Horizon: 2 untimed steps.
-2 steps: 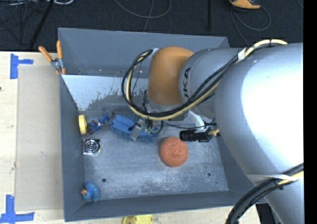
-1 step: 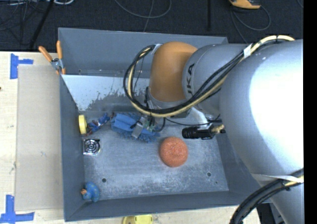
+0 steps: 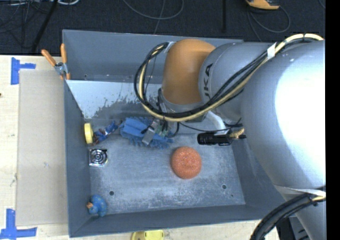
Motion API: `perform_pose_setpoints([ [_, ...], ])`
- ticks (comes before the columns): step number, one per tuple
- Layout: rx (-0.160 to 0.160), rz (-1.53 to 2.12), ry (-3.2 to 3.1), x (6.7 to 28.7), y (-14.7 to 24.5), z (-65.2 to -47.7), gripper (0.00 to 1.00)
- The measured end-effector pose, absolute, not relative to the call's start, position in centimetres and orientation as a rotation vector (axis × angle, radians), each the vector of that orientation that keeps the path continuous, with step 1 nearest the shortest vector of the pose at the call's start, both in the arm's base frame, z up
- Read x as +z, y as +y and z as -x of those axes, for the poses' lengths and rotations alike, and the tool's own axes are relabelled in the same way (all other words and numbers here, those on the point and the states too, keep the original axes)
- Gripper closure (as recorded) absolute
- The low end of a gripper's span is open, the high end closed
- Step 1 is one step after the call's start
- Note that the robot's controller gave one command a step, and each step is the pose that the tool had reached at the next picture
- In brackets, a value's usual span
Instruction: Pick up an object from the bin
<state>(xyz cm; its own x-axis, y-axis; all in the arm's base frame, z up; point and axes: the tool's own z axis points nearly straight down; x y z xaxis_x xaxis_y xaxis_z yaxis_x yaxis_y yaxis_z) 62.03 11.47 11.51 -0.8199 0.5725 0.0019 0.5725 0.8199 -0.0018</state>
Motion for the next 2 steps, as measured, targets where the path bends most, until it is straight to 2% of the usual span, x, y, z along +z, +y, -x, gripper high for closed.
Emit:
perform_pose_setpoints([
  [2,-0.002,0.942,-2.999,14.4,11.5,-62.1,1.00],
])
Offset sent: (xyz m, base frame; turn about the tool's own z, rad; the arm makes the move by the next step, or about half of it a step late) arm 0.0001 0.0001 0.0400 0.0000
